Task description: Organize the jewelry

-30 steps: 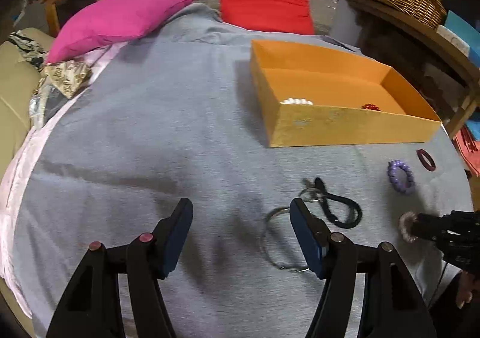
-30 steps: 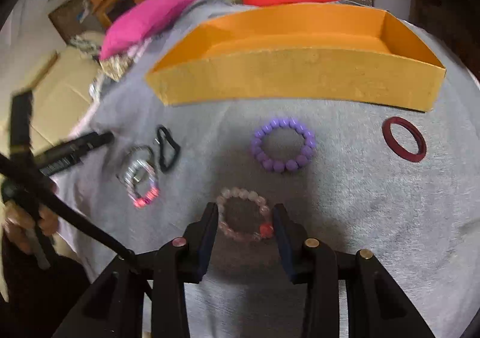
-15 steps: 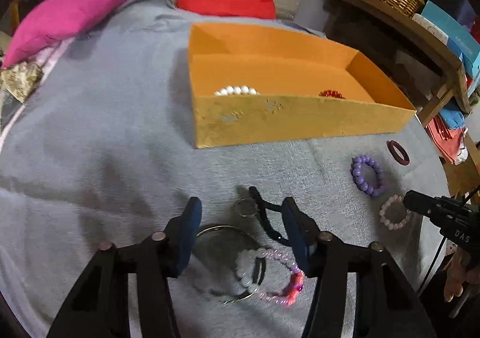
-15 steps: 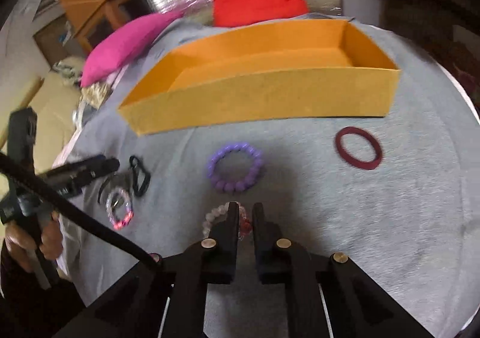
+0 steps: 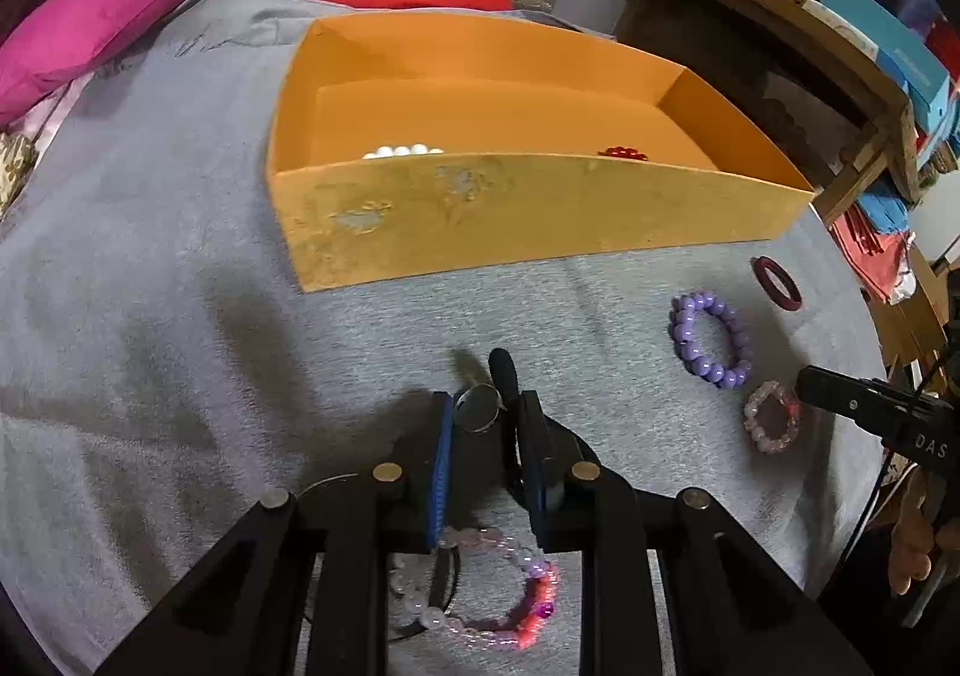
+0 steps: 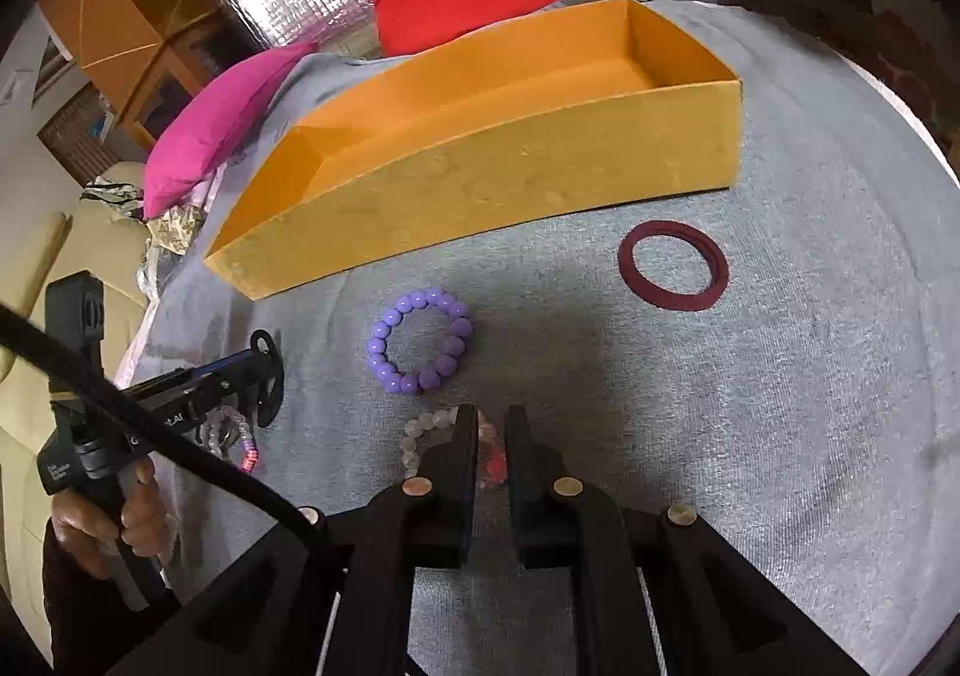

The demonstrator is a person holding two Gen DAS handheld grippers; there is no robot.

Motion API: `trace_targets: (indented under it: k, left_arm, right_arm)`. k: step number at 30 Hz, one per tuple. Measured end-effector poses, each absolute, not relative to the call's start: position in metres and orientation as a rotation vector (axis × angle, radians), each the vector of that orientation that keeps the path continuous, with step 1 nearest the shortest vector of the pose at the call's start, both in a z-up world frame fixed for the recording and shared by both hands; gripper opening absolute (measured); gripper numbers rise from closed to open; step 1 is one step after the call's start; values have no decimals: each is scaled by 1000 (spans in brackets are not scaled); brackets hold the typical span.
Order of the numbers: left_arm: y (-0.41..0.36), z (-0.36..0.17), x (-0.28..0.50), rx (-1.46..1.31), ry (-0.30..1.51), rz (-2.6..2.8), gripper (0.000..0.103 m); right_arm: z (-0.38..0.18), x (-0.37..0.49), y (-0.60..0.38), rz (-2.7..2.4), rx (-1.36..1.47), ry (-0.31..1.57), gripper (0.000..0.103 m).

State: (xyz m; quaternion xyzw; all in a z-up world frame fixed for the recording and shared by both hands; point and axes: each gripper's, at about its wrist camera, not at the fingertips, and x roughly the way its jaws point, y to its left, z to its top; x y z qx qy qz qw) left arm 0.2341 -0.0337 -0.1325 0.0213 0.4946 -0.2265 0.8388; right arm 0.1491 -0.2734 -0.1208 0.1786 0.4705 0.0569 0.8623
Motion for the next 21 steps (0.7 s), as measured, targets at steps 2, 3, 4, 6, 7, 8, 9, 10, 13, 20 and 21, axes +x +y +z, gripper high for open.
trace_targets:
  k: [2,3,4,6,7,8,9,10,13,20,21]
  left_arm:
    - [-38,-132,232,60,1043,-487,22]
    - [-40,-133,234,66,1044,-485,22]
    - [-42,-134,233,73,1046,-487,22]
    - [-45,-135,234,87,1050,-480,23]
    - [-46,-136,235,93,1051,-475,22]
    - [-47,-136,235,94,1051,-473,22]
    - [-41,-135,235,91,1052,-473,23]
    - [-40,-135,235,87,1055,-471,24]
    - [-34,-136,237,74,1061,-465,32]
    - [-31,-138,240,57,1069,-453,34]
    - [-29,-137,238,64,1067,-451,36]
  right_arm:
    - [-120,150,-275,118,384,990,10]
    - [-121,150,-277,113,392,994,11]
    - [-121,150,-280,111,406,1000,11]
    - [-123,151,-284,117,440,1012,13]
    - [-125,151,-285,122,456,1020,15]
    - [-126,152,-285,123,460,1026,16]
    - [-127,152,-283,120,452,1033,17]
    - [-128,153,-280,122,437,1038,17]
    - [-129,154,-271,142,404,1046,17]
    - [-130,154,-258,137,314,1045,20]
    - [-131,153,-256,134,300,1043,20]
